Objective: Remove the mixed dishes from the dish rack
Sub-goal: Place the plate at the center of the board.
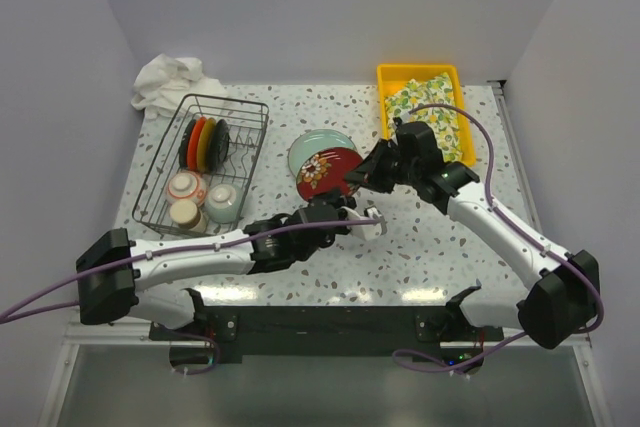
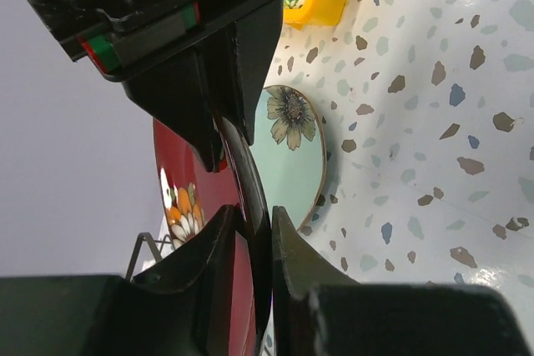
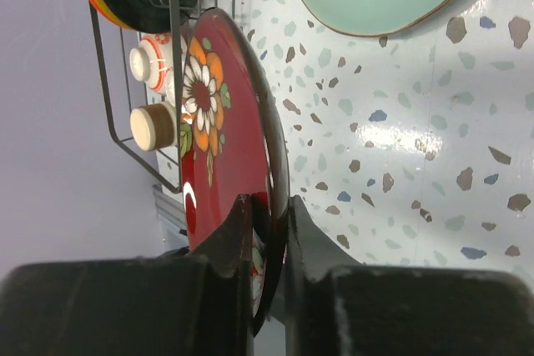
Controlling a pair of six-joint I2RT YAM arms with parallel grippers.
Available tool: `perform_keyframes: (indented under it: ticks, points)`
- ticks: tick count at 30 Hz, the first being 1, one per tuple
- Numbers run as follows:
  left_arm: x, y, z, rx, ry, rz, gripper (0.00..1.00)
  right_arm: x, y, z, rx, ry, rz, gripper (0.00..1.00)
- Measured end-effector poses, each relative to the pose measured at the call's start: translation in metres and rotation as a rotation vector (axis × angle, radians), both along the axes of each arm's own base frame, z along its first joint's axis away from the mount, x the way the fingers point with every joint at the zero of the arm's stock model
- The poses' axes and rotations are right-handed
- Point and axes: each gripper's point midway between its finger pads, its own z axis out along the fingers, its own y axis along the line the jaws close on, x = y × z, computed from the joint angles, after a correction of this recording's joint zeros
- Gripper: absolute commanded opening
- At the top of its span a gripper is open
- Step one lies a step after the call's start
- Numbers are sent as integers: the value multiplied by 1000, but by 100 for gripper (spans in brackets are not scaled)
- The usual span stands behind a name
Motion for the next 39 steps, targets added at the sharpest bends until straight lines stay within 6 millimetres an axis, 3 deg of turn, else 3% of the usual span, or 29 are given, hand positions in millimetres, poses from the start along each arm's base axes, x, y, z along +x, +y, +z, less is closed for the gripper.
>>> perform_keyframes:
  ticks: [4, 10, 13, 18, 24, 28, 32, 35, 39]
  points:
    - [-2, -1, -5, -28, 12, 6, 41, 0, -1, -3, 7, 19, -16, 0]
    - [-5, -1, -15, -75, 76, 16, 89, 3, -12, -16, -52, -4, -7, 0]
    - [-6, -3, -20, -122, 133, 16, 100, 10, -23, -21, -81, -10, -35, 0]
    - [0, 6, -19, -238, 261, 34, 100, 31, -41, -26, -103, -35, -92, 0]
    - [30, 48, 8, -456, 363, 152, 100, 59, -53, -44, -145, -64, -129, 0]
    - [49, 85, 18, -607, 454, 258, 99, 78, -46, -68, -164, -58, -113, 0]
    - [67, 135, 27, -767, 519, 393, 99, 98, -36, -91, -183, -30, -92, 0]
    - [68, 166, 37, -863, 534, 472, 98, 115, -26, -101, -175, -27, -77, 0]
    - [58, 184, 46, -910, 547, 529, 98, 136, -10, -107, -139, -37, -55, 0]
